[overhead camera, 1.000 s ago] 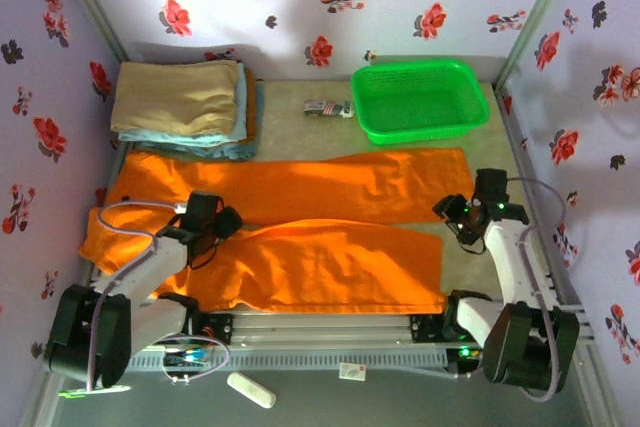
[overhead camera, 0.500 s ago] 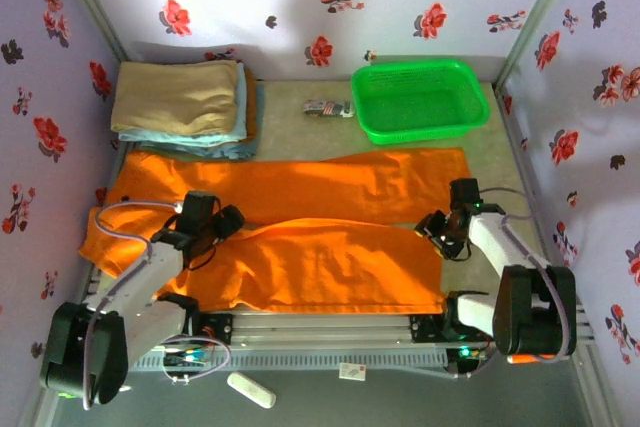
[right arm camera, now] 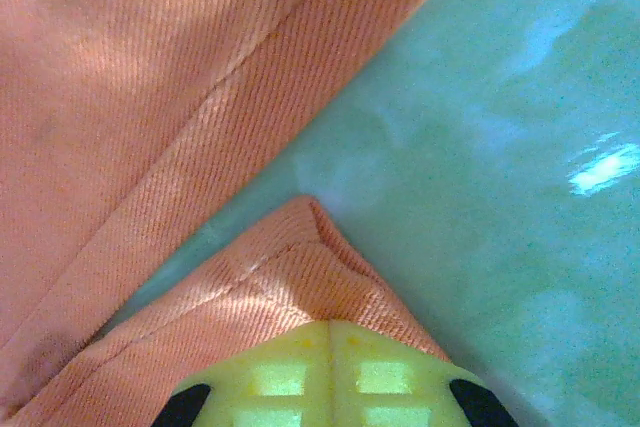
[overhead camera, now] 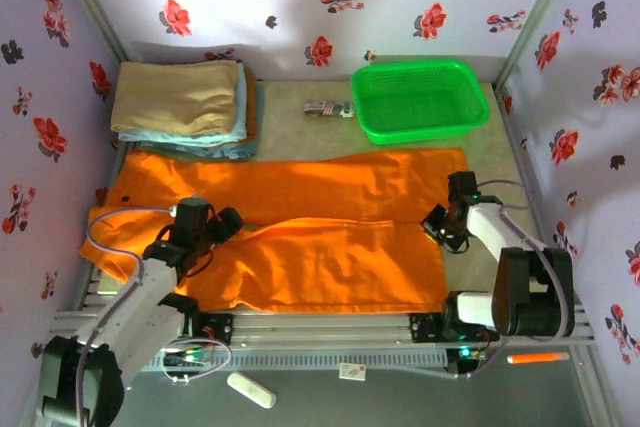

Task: Fold and stack the trousers

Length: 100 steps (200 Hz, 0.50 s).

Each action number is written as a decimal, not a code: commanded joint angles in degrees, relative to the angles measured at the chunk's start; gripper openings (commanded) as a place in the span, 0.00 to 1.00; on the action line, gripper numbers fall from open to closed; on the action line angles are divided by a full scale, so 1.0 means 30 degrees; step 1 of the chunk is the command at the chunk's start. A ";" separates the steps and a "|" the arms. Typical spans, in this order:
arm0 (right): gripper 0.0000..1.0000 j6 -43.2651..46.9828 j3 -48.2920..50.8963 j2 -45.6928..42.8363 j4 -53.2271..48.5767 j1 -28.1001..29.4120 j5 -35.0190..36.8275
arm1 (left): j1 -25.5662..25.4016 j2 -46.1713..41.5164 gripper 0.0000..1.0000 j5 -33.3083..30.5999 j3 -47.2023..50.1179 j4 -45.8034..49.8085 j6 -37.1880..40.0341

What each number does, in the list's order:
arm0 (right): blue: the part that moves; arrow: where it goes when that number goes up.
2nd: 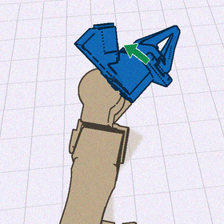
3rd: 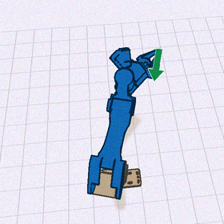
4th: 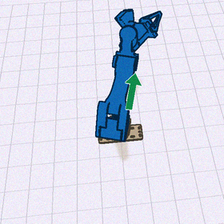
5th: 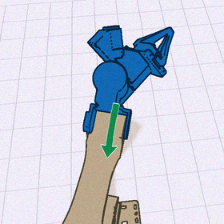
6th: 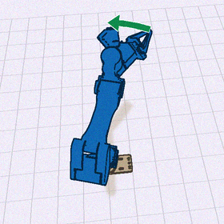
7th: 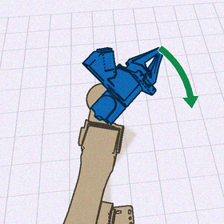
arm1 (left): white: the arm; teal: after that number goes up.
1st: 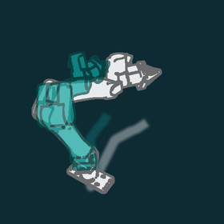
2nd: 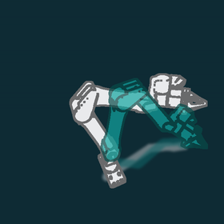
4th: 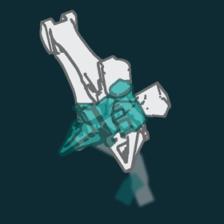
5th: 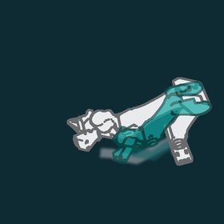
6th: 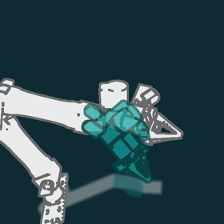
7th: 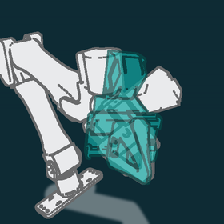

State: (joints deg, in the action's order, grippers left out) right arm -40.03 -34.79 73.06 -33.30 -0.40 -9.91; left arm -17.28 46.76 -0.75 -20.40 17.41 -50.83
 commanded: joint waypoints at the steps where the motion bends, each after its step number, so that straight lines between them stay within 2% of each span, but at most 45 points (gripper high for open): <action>1: 0.00 0.0319 -0.0396 -0.1471 -0.1539 -0.0416 0.2773 | 0.0109 -0.0357 0.83 0.0555 0.0014 0.0366 0.0184; 16: 0.00 0.0359 -0.0418 -0.2008 -0.1701 -0.1028 0.3585 | 0.0106 -0.0129 0.83 0.0955 -0.0083 0.0095 0.0085; 33: 0.00 0.0394 -0.0471 -0.1793 -0.1674 -0.1830 0.3463 | -0.0019 0.0121 0.83 0.1454 -0.0025 -0.0472 -0.0179; 47: 0.00 0.0466 -0.0878 -0.1627 -0.2008 -0.2235 0.2741 | -0.0236 0.0289 0.84 0.1704 -0.0131 -0.0732 -0.0215; 60: 0.00 0.0676 -0.0981 -0.2191 -0.1952 -0.1768 0.1484 | -0.0445 0.0402 0.85 0.1716 -0.0381 -0.0542 -0.0005; 64: 0.09 0.0740 -0.1062 -0.2373 -0.1960 -0.1381 0.1235 | -0.0484 0.0425 0.85 0.1716 -0.0430 -0.0430 0.0043; 72: 0.35 0.0768 -0.1506 -0.2485 -0.2819 -0.0466 0.1742 | -0.0566 0.0438 0.86 0.1720 -0.0572 -0.0292 0.0111; 79: 0.50 0.0795 -0.1926 -0.2424 -0.3587 0.0303 0.2793 | -0.0628 0.0440 0.86 0.1716 -0.0609 -0.0262 0.0181; 86: 0.58 0.0928 -0.2040 -0.2354 -0.3937 0.0713 0.3666 | -0.0682 0.0443 0.87 0.1717 -0.0636 -0.0309 0.0181; 100: 0.62 0.0915 -0.1833 -0.1959 -0.3775 0.0652 0.4359 | -0.0757 0.0383 0.87 0.1716 -0.0556 -0.0573 0.0084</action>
State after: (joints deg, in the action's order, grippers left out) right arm -38.57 -38.81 66.63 -40.58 0.10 -2.17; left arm -18.94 47.92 3.53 -20.47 16.49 -50.85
